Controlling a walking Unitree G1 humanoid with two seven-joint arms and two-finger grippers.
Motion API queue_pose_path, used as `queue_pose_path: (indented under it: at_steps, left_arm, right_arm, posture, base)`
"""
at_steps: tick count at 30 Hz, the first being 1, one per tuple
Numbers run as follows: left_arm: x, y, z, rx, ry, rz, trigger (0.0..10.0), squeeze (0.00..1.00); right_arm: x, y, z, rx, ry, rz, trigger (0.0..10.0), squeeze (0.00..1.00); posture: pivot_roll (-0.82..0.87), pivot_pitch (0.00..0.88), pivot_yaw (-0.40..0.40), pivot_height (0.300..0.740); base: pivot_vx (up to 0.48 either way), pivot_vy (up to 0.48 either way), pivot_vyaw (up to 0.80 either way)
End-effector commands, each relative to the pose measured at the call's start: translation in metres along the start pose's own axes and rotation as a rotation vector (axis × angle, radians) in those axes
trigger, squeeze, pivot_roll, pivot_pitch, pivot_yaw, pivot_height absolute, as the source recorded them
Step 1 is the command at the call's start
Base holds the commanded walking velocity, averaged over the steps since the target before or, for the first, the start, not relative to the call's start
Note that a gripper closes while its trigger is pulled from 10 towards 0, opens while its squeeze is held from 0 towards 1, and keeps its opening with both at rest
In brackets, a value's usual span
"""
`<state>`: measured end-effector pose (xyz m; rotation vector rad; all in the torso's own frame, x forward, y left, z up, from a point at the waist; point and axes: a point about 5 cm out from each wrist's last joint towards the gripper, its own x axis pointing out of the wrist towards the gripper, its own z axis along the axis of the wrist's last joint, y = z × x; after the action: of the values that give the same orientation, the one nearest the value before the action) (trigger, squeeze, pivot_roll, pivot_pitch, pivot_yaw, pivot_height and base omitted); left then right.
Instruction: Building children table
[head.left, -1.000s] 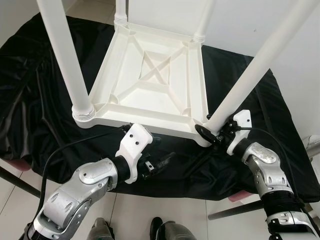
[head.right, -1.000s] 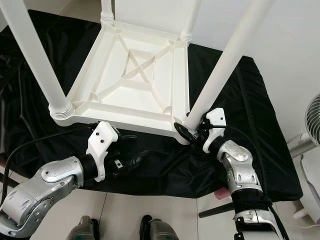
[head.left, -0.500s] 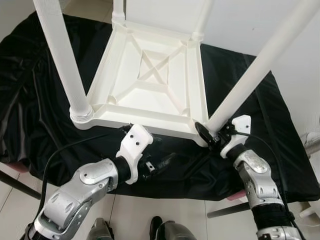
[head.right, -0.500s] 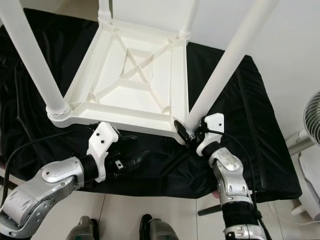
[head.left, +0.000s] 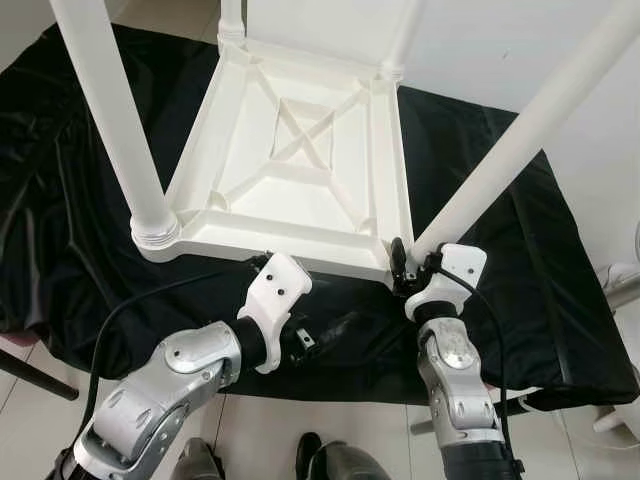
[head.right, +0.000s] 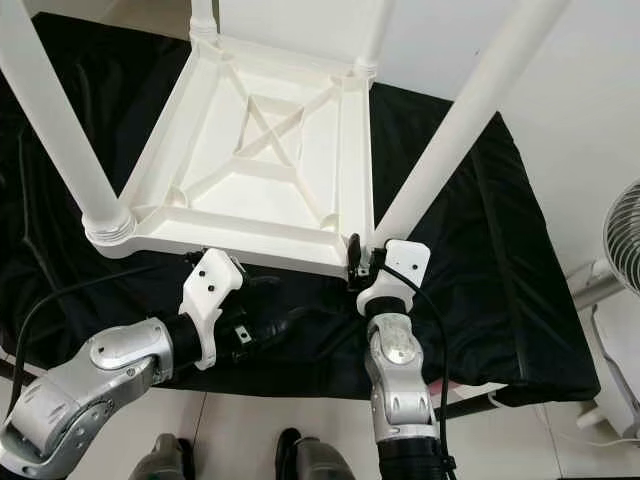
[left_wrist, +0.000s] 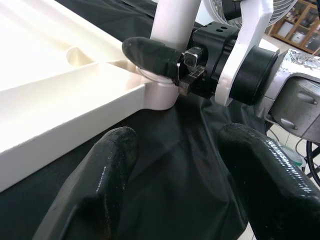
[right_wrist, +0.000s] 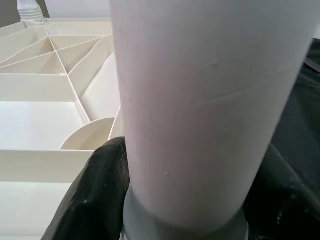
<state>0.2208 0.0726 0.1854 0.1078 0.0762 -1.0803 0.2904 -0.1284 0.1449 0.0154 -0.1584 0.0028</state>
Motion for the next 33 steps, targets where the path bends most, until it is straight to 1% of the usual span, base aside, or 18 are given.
queue_pose_path:
  at_steps: [1, 2, 3, 5, 7, 10, 12, 13, 15, 16, 17, 18, 19, 21, 24, 25, 30, 33]
  left_arm:
    - [0.002, -0.006, -0.002, -0.005, 0.002, -0.037, 10.0, 0.0]
    - [0.002, -0.006, -0.002, -0.005, 0.002, -0.037, 10.0, 0.0]
    - [0.002, -0.007, -0.002, -0.005, 0.002, -0.036, 10.0, 0.0]
    - [0.002, -0.007, -0.002, -0.005, 0.002, -0.036, 10.0, 0.0]
    - [0.003, -0.007, -0.002, -0.007, 0.001, -0.034, 10.0, 0.0]
    - [0.002, -0.007, -0.002, -0.007, 0.0, -0.032, 10.0, 0.0]
    - [0.002, -0.007, -0.002, -0.007, -0.001, -0.027, 10.0, 0.0]
    - [0.002, -0.007, -0.002, -0.007, -0.001, -0.027, 10.0, 0.0]
    - [0.002, -0.006, -0.002, -0.006, -0.001, -0.024, 10.0, 0.0]
    - [0.002, -0.006, -0.002, -0.006, -0.001, -0.024, 10.0, 0.0]
    - [0.002, -0.005, -0.002, -0.005, -0.001, -0.022, 10.0, 0.0]
    - [0.002, -0.005, -0.001, -0.004, -0.001, -0.02, 10.0, 0.0]
    - [0.002, -0.005, -0.001, -0.004, -0.001, -0.02, 10.0, 0.0]
    - [0.001, -0.003, -0.001, -0.001, 0.0, -0.017, 10.0, 0.0]
    - [0.0, -0.002, 0.0, 0.001, 0.0, -0.015, 10.0, 0.0]
    - [-0.001, -0.001, 0.0, 0.004, 0.002, -0.012, 10.0, 0.0]
    - [-0.002, 0.0, 0.001, 0.007, 0.005, -0.009, 10.0, 0.0]
    - [-0.002, 0.0, 0.001, 0.008, 0.005, -0.008, 10.0, 0.0]
  right_arm:
    - [-0.005, 0.006, -0.018, -0.011, 0.102, 0.054, 10.0, 0.0]
    - [-0.005, 0.006, -0.018, -0.011, 0.102, 0.054, 10.0, 0.0]
    - [-0.003, -0.002, -0.01, -0.008, 0.06, 0.085, 10.0, 1.0]
    - [-0.003, -0.002, -0.01, -0.008, 0.06, 0.085, 10.0, 1.0]
    - [0.0, -0.011, -0.003, 0.001, 0.021, 0.123, 10.0, 1.0]
    - [0.002, -0.015, 0.0, 0.008, 0.01, 0.159, 10.0, 1.0]
    - [0.004, -0.024, 0.004, -0.002, -0.003, 0.291, 10.0, 1.0]
    - [0.004, -0.024, 0.004, -0.002, -0.003, 0.291, 10.0, 1.0]
    - [0.005, -0.03, 0.005, -0.019, 0.001, 0.395, 10.0, 1.0]
    - [0.005, -0.03, 0.005, -0.019, 0.001, 0.395, 10.0, 1.0]
    - [0.007, -0.032, 0.006, -0.023, 0.008, 0.448, 10.0, 1.0]
    - [0.008, -0.034, 0.007, -0.026, 0.012, 0.5, 10.0, 0.0]
    - [0.008, -0.034, 0.007, -0.026, 0.012, 0.5, 10.0, 0.0]
    - [0.01, -0.038, 0.01, -0.033, 0.002, 0.592, 10.0, 0.0]
    - [0.013, -0.041, 0.012, -0.043, 0.003, 0.631, 10.0, 0.0]
    - [0.02, -0.048, 0.013, -0.059, 0.005, 0.682, 10.0, 0.0]
    - [0.032, -0.056, 0.014, -0.104, 0.003, 0.697, 10.0, 0.0]
    - [0.034, -0.057, 0.015, -0.109, 0.006, 0.694, 10.0, 0.0]
  posture:
    - [0.11, 0.182, -0.159, 0.74]
    - [0.11, 0.182, -0.159, 0.74]
    - [0.11, 0.179, -0.163, 0.74]
    - [0.11, 0.179, -0.163, 0.74]
    - [0.11, 0.179, -0.163, 0.74]
    - [0.11, 0.179, -0.163, 0.74]
    - [0.12, 0.178, -0.169, 0.74]
    - [0.12, 0.178, -0.169, 0.74]
    - [0.12, 0.178, -0.168, 0.74]
    - [0.12, 0.178, -0.168, 0.74]
    - [0.12, 0.179, -0.163, 0.74]
    - [0.12, 0.179, -0.159, 0.74]
    - [0.12, 0.179, -0.159, 0.74]
    - [0.13, 0.183, -0.147, 0.74]
    - [0.13, 0.184, -0.144, 0.74]
    - [0.13, 0.187, -0.14, 0.74]
    - [0.13, 0.188, -0.134, 0.74]
    - [0.14, 0.191, -0.134, 0.74]
  base:
    - [0.0, 0.0, 0.0]
    - [0.0, 0.0, 0.0]
    - [0.0, 0.0, 0.0]
    - [0.0, 0.0, 0.0]
    - [0.0, 0.0, 0.0]
    - [0.0, 0.0, 0.0]
    - [0.0, 0.0, 0.0]
    - [0.0, 0.0, 0.0]
    - [0.0, 0.0, 0.0]
    - [0.0, 0.0, 0.0]
    - [0.0, 0.0, 0.0]
    - [0.0, 0.0, 0.0]
    - [0.0, 0.0, 0.0]
    - [0.0, 0.0, 0.0]
    - [0.0, 0.0, 0.0]
    - [0.0, 0.0, 0.0]
    - [0.0, 0.0, 0.0]
    - [0.0, 0.0, 0.0]
